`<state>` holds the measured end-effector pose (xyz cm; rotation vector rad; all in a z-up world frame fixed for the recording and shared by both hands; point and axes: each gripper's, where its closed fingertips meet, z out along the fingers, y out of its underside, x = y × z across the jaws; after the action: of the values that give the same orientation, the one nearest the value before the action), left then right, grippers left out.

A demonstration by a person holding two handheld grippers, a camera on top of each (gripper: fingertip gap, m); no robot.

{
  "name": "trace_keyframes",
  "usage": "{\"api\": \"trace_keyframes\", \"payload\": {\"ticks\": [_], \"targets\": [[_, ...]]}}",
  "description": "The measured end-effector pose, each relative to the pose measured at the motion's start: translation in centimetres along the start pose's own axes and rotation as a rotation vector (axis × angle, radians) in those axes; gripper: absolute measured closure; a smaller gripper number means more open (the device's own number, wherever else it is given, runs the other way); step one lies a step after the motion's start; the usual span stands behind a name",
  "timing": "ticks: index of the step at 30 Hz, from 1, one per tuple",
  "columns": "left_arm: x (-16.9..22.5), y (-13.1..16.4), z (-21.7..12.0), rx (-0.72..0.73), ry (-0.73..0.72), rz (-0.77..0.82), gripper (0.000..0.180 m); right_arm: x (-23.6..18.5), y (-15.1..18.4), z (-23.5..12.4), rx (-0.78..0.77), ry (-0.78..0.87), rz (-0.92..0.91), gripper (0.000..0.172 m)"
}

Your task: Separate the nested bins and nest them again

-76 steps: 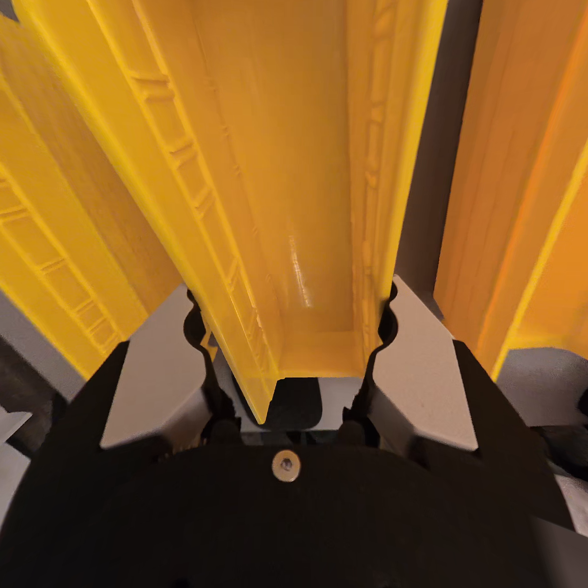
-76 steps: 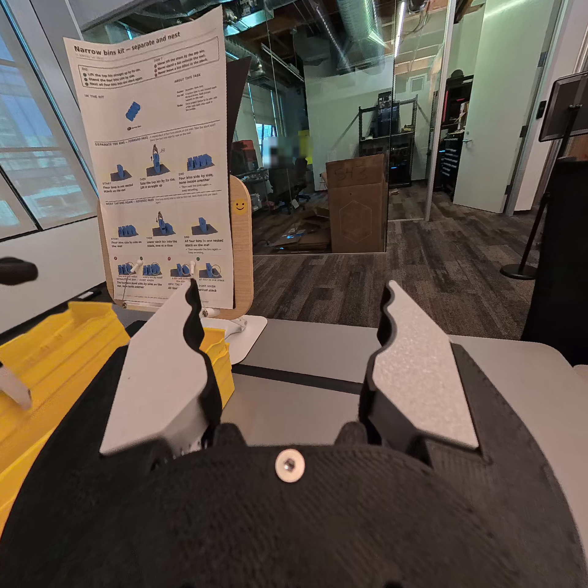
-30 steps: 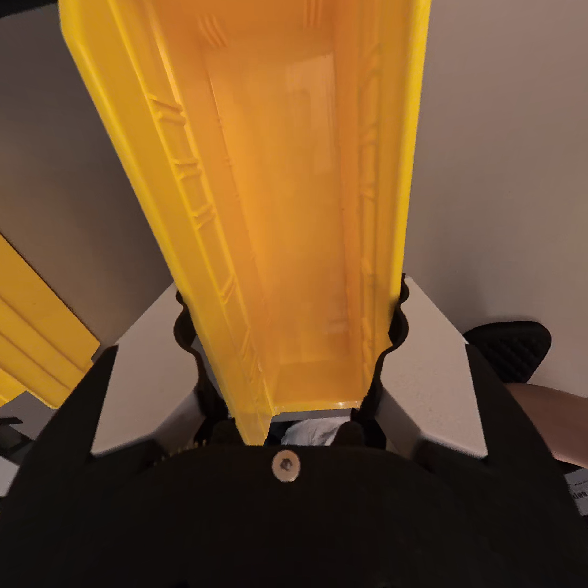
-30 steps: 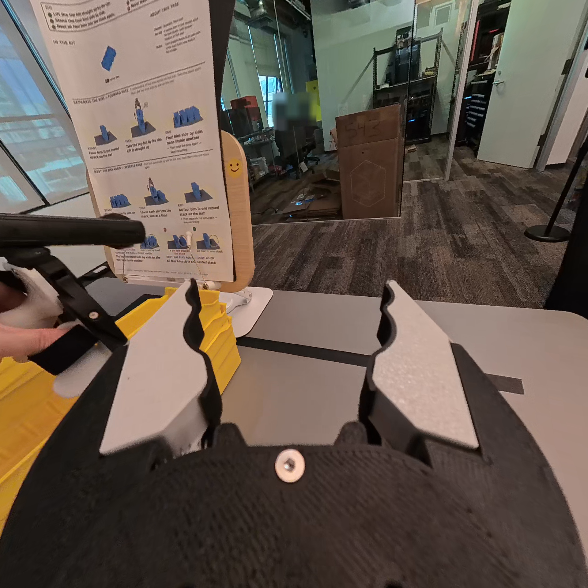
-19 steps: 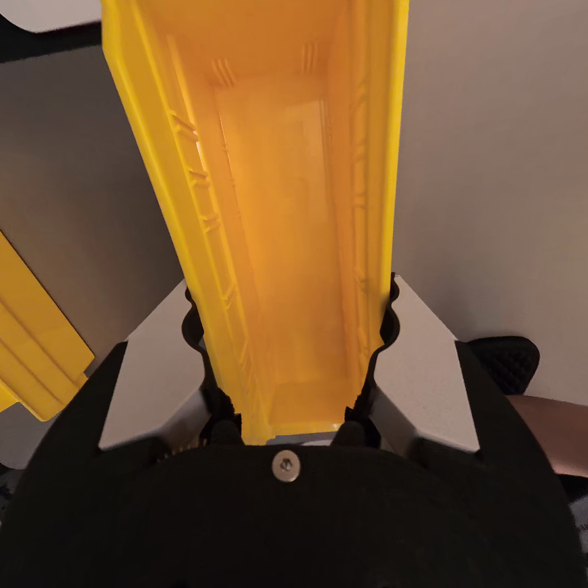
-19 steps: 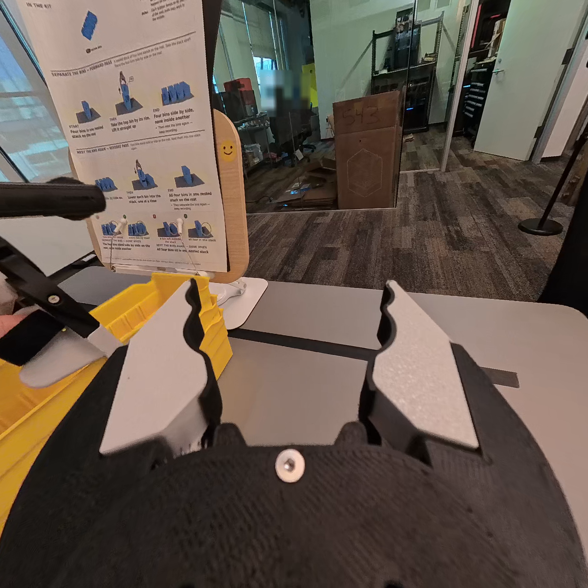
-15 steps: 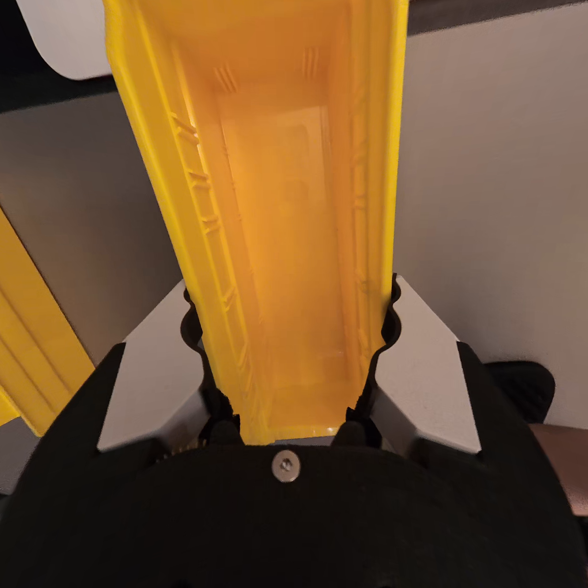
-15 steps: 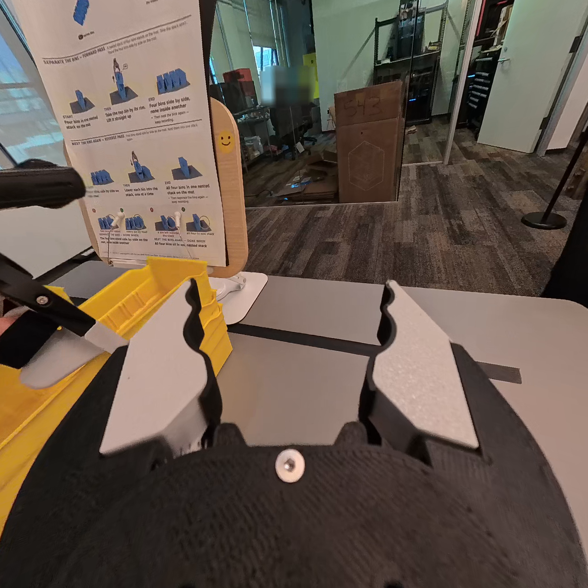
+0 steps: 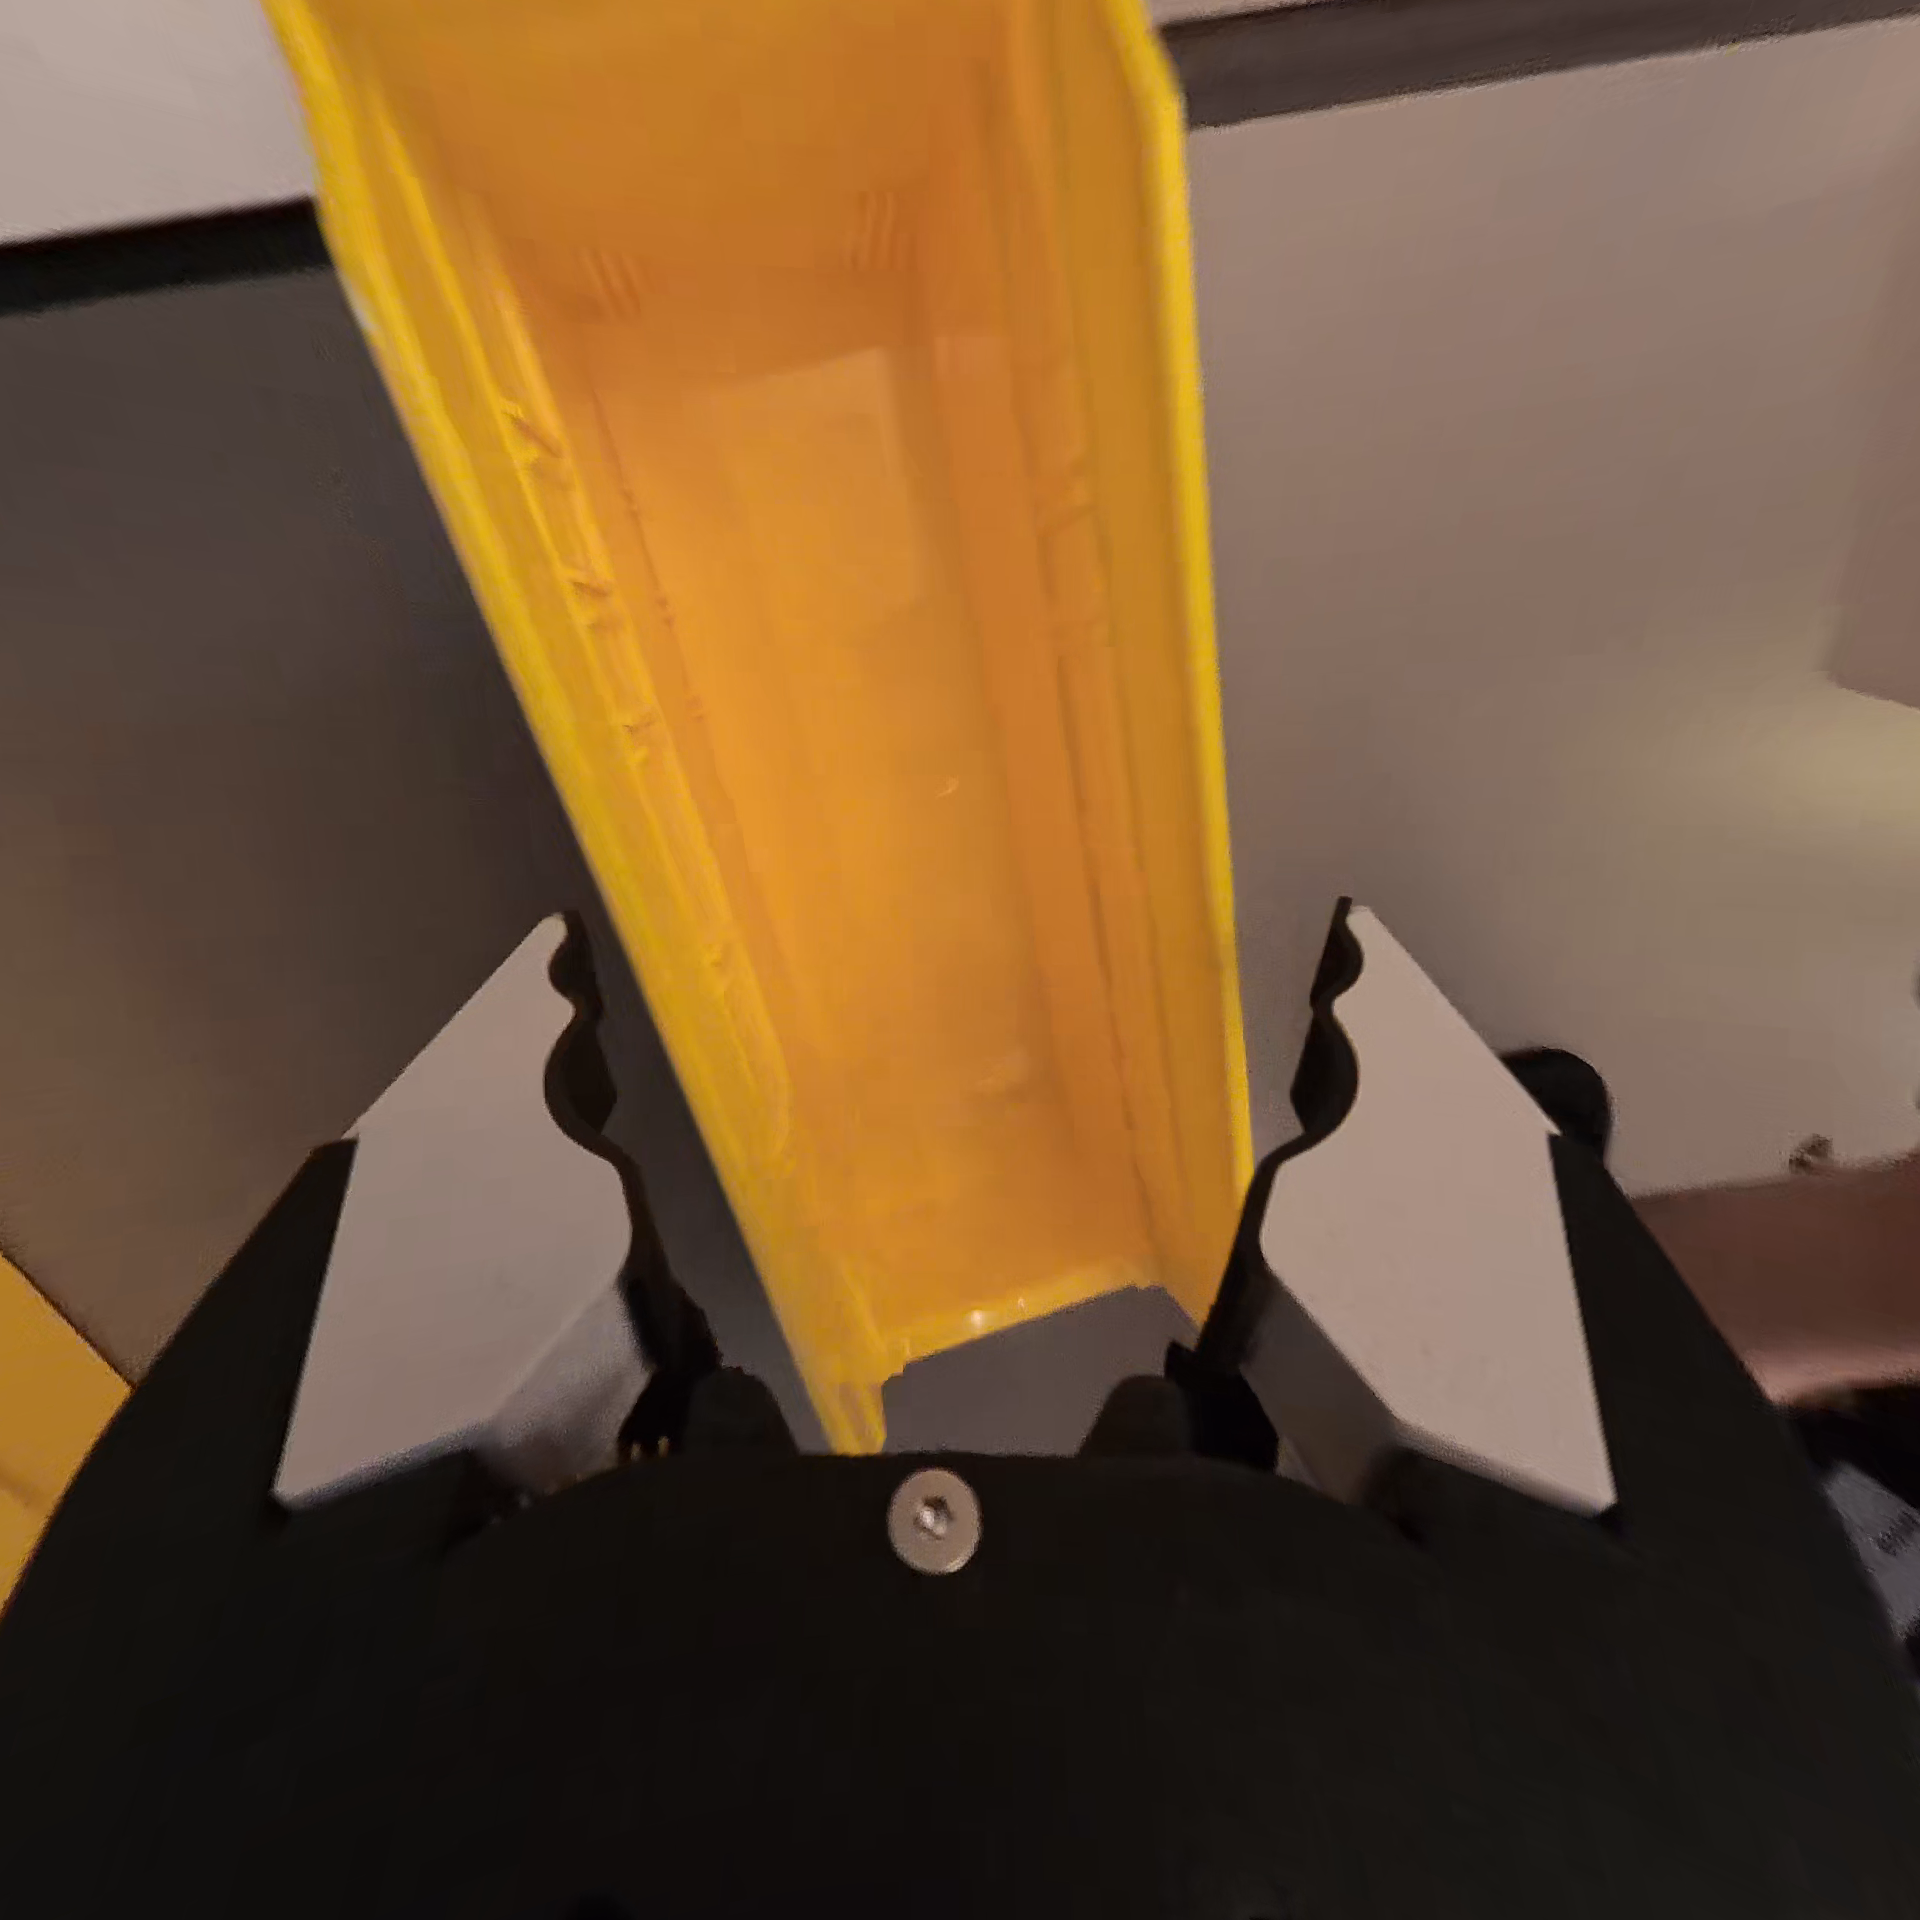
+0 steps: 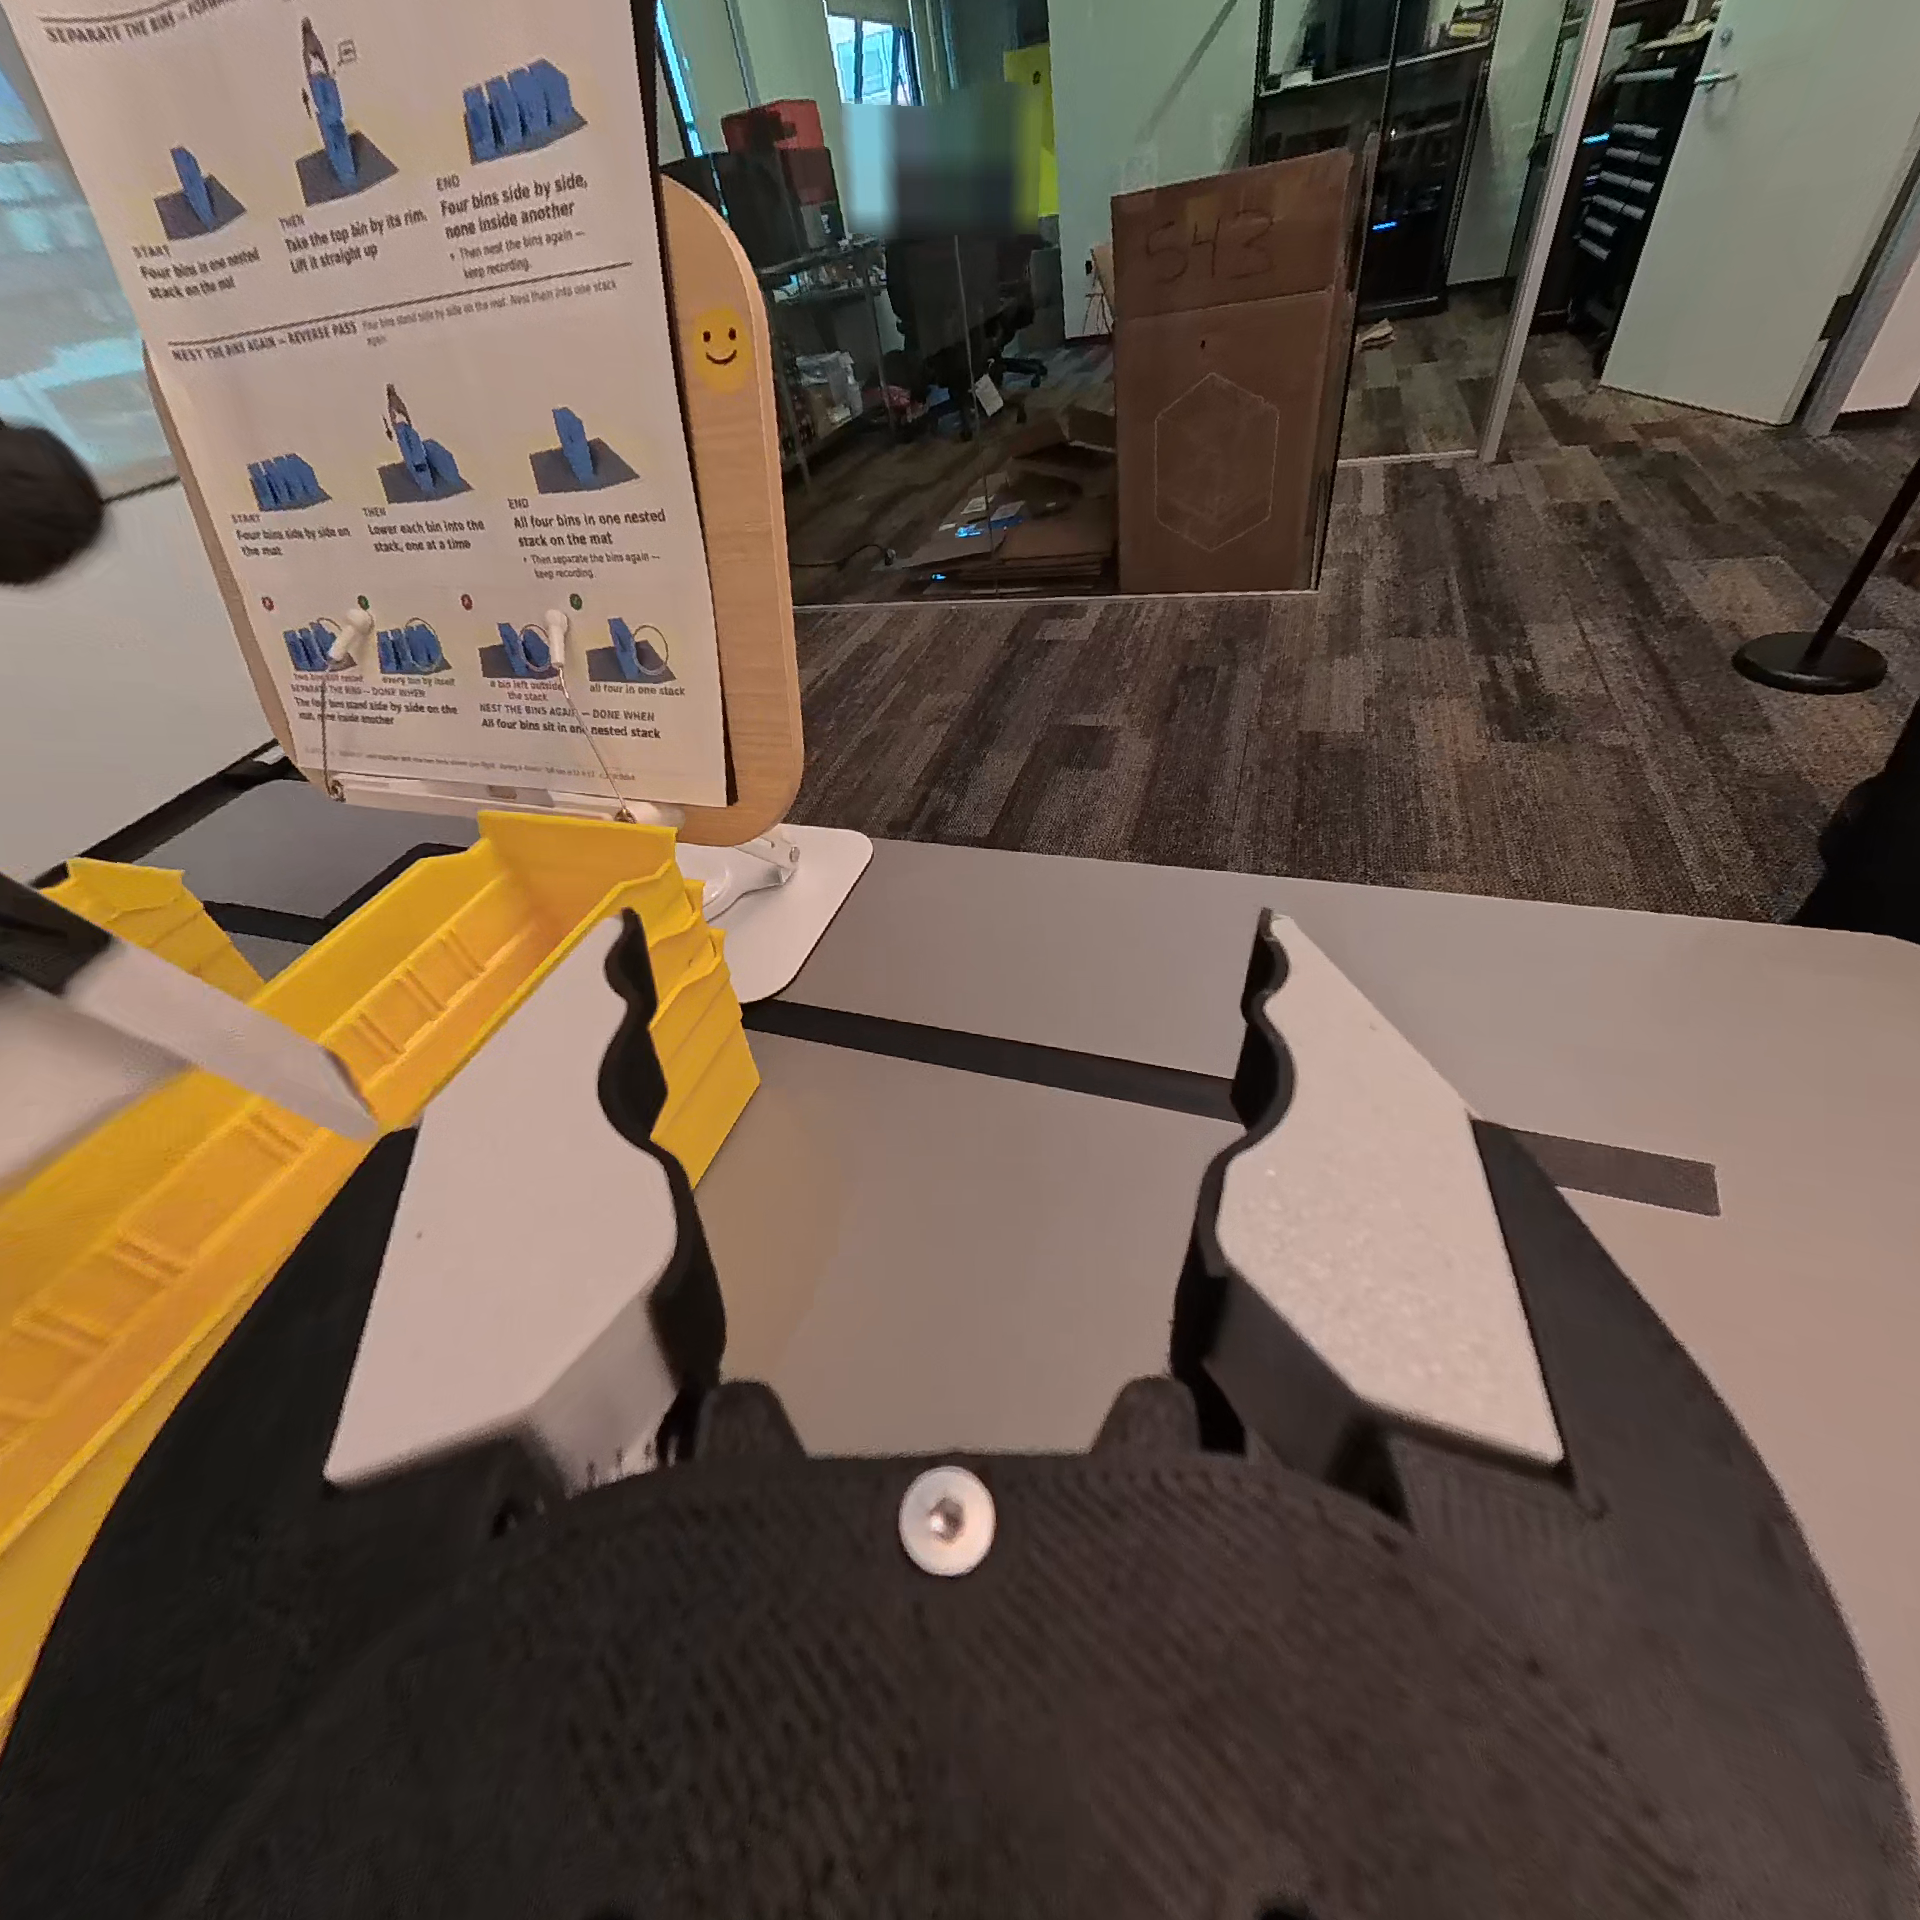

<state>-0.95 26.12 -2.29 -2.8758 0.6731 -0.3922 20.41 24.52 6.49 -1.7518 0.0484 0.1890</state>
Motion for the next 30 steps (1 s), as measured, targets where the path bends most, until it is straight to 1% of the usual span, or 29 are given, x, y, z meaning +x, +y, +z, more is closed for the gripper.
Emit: {"api": "trace_keyframes", "payload": {"ticks": [1, 3, 4, 6, 8, 10, 12, 14, 15, 17, 20, 26, 30], "targets": [[-0.2, -0.4, -1.5, 0.028, 0.034, 0.015, 0.047, 0.0, 0.0, 0.0, 0.000, 0.001, -0.001, 0.059], [-1.7, -2.1, -5.6, 0.165, 0.068, 0.074, 0.052, 0.2, 0.0, 0.0, 0.000, 0.006, -0.005, 0.059], [-3.6, -3.2, -8.1, 0.268, 0.038, 0.102, 0.056, 0.4, 0.0, 0.1, 0.001, 0.011, -0.008, 0.059], [-8.3, -4.6, -13.4, 0.472, -0.073, 0.155, 0.059, 0.8, 0.2, 0.2, -0.008, 0.022, -0.007, 0.059], [-13.2, -4.1, -17.5, 0.613, -0.158, 0.167, 0.064, 1.2, 0.5, 0.4, -0.019, 0.028, 0.002, 0.059], [-17.7, -2.4, -19.3, 0.676, -0.178, 0.123, 0.063, 1.8, 0.7, 0.5, -0.024, 0.042, 0.005, 0.059], [-22.0, -0.1, -19.0, 0.651, -0.179, 0.059, 0.061, 2.3, 0.9, 0.6, -0.029, 0.057, 0.003, 0.059], [-26.3, 2.3, -17.6, 0.586, -0.224, 0.012, 0.052, 2.7, 1.1, 0.7, -0.035, 0.071, 0.001, 0.059], [-28.0, 3.4, -16.7, 0.550, -0.248, -0.008, 0.050, 2.9, 1.2, 0.7, -0.037, 0.077, 0.000, 0.059], [-30.4, 5.1, -14.8, 0.491, -0.252, -0.044, 0.044, 3.4, 1.4, 0.8, -0.044, 0.087, 0.000, 0.059], [-32.1, 6.4, -12.0, 0.423, -0.203, -0.108, 0.036, 4.0, 1.7, 0.9, -0.053, 0.100, 0.010, 0.059], [-34.6, 7.7, -8.7, 0.317, -0.211, -0.169, 0.029, 4.0, 2.4, 1.4, -0.079, 0.106, -0.004, 0.059], [-35.1, 9.1, -6.1, 0.204, -0.212, -0.188, 0.024, 3.7, 2.9, 1.8, -0.101, 0.101, -0.018, 0.059]]}}
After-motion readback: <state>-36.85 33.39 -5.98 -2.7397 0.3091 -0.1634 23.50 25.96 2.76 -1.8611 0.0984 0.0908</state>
